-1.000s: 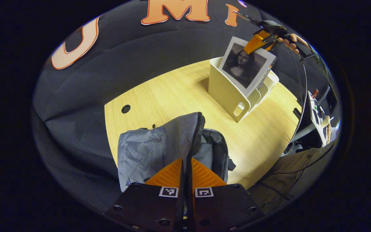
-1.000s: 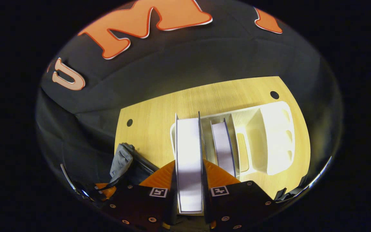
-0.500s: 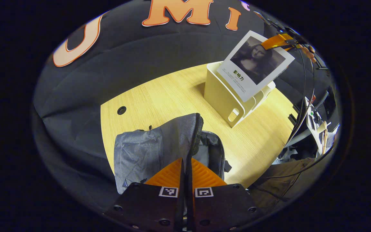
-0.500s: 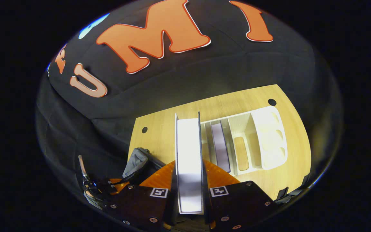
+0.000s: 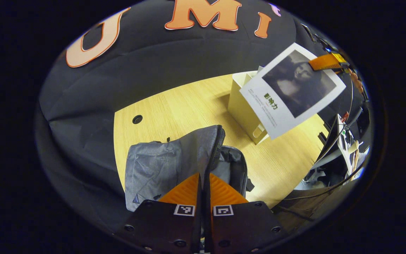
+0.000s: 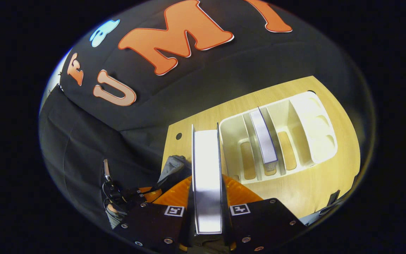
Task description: Open the schoolbag, grab two books from the bookshelf and put them into the schoolbag.
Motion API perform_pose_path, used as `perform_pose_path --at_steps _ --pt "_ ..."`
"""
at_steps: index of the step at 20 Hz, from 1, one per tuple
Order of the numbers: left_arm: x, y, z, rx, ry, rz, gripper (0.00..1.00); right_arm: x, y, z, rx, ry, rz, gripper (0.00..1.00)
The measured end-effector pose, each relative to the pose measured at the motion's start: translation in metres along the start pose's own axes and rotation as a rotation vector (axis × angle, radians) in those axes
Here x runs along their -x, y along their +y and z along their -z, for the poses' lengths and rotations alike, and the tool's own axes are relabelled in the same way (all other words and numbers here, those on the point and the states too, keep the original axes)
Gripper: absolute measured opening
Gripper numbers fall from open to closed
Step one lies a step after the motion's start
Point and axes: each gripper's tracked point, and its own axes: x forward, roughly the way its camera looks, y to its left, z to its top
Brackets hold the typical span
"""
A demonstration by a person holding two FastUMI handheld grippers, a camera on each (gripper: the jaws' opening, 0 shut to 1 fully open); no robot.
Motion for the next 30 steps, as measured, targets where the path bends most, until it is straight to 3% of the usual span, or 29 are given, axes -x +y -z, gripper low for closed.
perform_pose_path --at_steps 9,17,26,30 --pt "0.001 0.003 -0.002 0.041 -0.037 -0.010 0.05 -0.049 0.033 0.064 -0.122 0.008 -0.116 0.31" --pt "0.003 0.005 -0.009 0.056 -0.075 -0.035 0.05 -0.128 0.064 0.132 -0.259 0.040 -0.214 0.31" --pt "0.005 0.004 -0.007 0.003 -0.070 -0.034 0.05 -0.202 0.090 0.159 -0.436 -0.038 -0.301 0.31" --pt "0.004 0.006 -0.011 -0.020 -0.075 -0.037 0.05 -0.211 0.093 0.165 -0.430 -0.092 -0.316 0.31"
